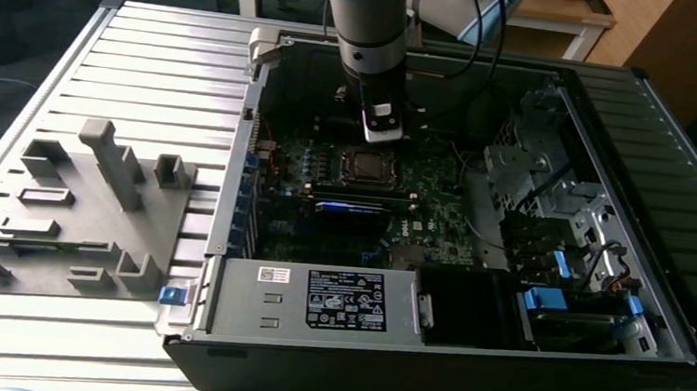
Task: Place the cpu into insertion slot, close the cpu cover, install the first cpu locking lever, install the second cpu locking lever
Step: 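Install the first cpu locking lever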
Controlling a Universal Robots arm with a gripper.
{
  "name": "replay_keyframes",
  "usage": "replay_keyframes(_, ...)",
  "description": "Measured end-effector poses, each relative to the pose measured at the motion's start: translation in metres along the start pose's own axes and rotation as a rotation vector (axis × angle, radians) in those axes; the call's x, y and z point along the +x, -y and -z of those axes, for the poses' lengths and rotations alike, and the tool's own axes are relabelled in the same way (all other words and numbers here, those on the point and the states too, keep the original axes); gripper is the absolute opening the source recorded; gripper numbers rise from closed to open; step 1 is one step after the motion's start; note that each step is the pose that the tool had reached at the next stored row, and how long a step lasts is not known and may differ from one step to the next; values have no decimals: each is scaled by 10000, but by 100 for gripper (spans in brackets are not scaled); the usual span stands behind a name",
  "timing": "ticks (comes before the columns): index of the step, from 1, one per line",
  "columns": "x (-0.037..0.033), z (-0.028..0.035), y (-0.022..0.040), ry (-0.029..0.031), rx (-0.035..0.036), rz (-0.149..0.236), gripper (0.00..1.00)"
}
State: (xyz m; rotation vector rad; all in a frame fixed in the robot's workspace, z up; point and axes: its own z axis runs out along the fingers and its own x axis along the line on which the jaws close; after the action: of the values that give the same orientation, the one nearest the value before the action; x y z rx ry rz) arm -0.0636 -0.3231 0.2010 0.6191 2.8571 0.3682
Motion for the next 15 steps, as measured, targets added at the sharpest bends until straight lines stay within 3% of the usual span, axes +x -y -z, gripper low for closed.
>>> replay_keyframes(3, 1, -2, 0, 18, -25, -1, 11)
replay_keyframes(8, 1, -9, 1, 155, -113, 30, 11)
replay_keyframes(15, 2, -13, 3, 167, -121, 31, 11)
